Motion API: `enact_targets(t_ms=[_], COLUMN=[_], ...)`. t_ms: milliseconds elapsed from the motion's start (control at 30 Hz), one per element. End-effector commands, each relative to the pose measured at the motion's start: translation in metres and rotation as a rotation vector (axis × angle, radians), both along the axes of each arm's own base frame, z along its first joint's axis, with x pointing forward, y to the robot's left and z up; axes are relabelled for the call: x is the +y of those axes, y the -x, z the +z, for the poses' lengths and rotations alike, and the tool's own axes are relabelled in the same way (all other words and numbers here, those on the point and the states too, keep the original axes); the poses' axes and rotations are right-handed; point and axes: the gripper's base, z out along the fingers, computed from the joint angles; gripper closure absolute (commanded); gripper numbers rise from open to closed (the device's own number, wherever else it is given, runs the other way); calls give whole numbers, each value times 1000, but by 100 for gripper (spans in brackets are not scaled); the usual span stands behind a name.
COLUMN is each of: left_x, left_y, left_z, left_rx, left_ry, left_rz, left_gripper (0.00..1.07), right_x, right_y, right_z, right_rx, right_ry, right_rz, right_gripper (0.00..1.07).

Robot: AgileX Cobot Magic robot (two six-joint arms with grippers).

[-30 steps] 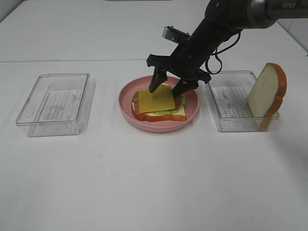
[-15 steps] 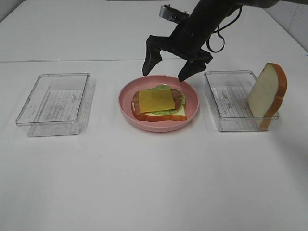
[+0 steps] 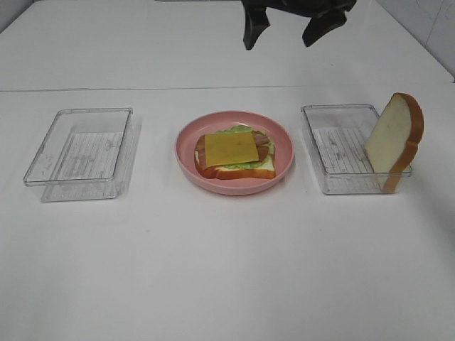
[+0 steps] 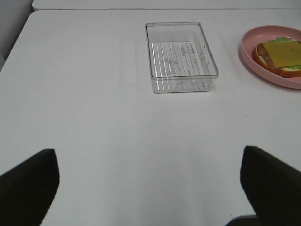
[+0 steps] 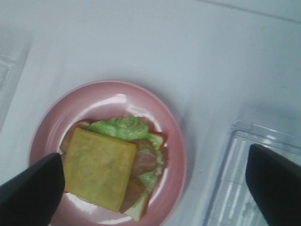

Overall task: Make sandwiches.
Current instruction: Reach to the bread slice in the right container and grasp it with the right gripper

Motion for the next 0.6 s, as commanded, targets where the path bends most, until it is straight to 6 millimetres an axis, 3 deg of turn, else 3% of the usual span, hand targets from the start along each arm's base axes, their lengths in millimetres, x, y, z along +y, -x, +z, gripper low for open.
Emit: enact_targets(t_ms=[33, 133, 200, 267, 300, 367, 400, 467, 600], left_x=[-1, -1, -1, -1, -1, -1, -1, -1, -1], left_y=[2, 2, 2, 2, 2, 2, 2, 2, 2], left_z=[0, 0, 0, 0, 0, 0, 0, 0, 0], left_rx=[-23, -23, -24, -24, -24, -24, -24, -24, -24], left_ry=[4, 4, 1, 1, 0, 0, 0, 0, 0], left_rz=[-5, -5, -6, -6, -7, -7, -7, -7, -7], left_gripper=[7, 7, 7, 7, 7, 7, 7, 7, 7], right_x=[-28, -32, -59, -65, -81, -90, -90, -119, -141], right_y=[11, 11, 10, 9, 10, 10, 10, 18, 23], right_z=[24, 27, 42, 44, 49, 49, 49, 39, 24], right_rx=[28, 22, 0, -2, -4, 0, 0, 66, 133], right_ry=[91, 85, 65, 60, 54, 55, 55, 66, 83], right_rz=[-73, -85, -168, -189, -232, -251, -251, -321, -370], right_gripper=[9, 9, 9, 9, 9, 9, 9, 9, 9])
